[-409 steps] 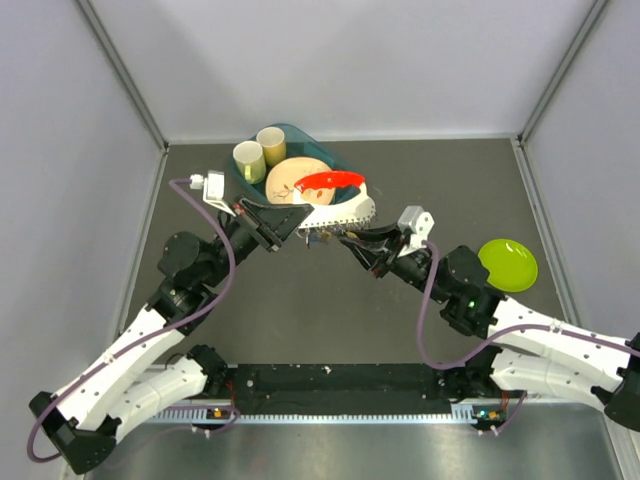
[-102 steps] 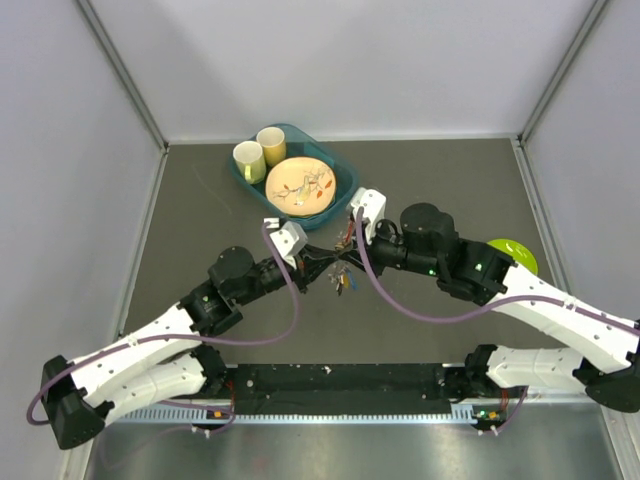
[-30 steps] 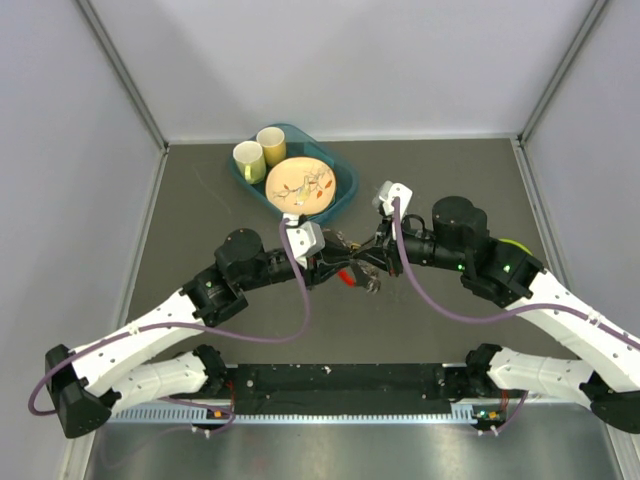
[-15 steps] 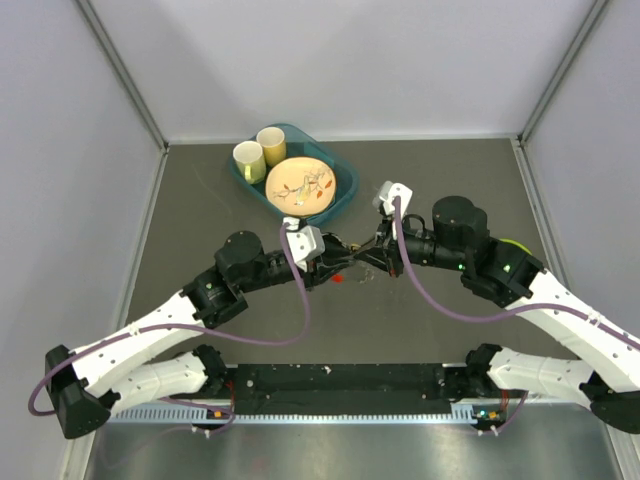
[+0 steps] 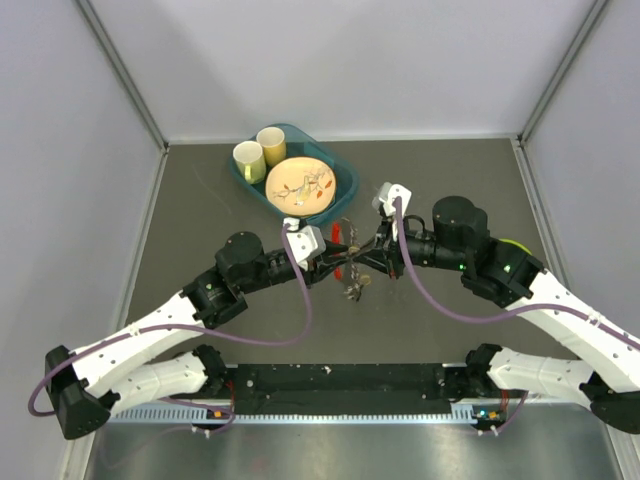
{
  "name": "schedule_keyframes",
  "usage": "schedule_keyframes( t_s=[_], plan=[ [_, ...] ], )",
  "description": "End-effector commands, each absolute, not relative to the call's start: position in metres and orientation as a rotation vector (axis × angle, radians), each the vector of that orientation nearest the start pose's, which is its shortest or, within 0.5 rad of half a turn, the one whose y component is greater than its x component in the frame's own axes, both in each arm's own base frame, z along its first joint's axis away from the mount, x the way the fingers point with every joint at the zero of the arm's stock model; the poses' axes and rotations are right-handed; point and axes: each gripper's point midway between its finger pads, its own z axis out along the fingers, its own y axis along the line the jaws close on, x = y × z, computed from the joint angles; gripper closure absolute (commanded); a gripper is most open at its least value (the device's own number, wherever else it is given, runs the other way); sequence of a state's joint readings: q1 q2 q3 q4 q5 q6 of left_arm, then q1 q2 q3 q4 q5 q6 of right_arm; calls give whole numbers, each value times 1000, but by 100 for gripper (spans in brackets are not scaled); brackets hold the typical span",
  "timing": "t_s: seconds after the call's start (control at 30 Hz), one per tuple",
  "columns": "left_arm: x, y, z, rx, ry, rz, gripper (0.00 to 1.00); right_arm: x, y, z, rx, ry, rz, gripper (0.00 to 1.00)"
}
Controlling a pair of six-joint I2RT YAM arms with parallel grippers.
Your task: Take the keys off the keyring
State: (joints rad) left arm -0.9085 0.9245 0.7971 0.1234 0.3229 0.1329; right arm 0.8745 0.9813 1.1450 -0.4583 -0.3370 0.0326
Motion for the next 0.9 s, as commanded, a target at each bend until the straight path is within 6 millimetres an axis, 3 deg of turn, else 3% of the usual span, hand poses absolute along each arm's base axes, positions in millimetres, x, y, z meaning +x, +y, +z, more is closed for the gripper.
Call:
schedule_keyframes(
  t_s=[0.0, 0.37, 0.6, 0.87],
  plan=[
    [181, -306, 326, 1011, 1224, -817, 71, 153, 287, 365, -996, 1535, 992, 100],
    [166, -315, 336, 1024, 1166, -929, 72, 152, 288, 363, -1002, 1538, 1001, 100],
    [162, -316, 338, 1008, 1182, -973, 100, 155, 286, 364, -971, 1555, 989, 100],
    [159, -314, 322, 1050, 1184, -925, 100, 170, 279, 368, -872, 1607, 927, 100]
  ],
)
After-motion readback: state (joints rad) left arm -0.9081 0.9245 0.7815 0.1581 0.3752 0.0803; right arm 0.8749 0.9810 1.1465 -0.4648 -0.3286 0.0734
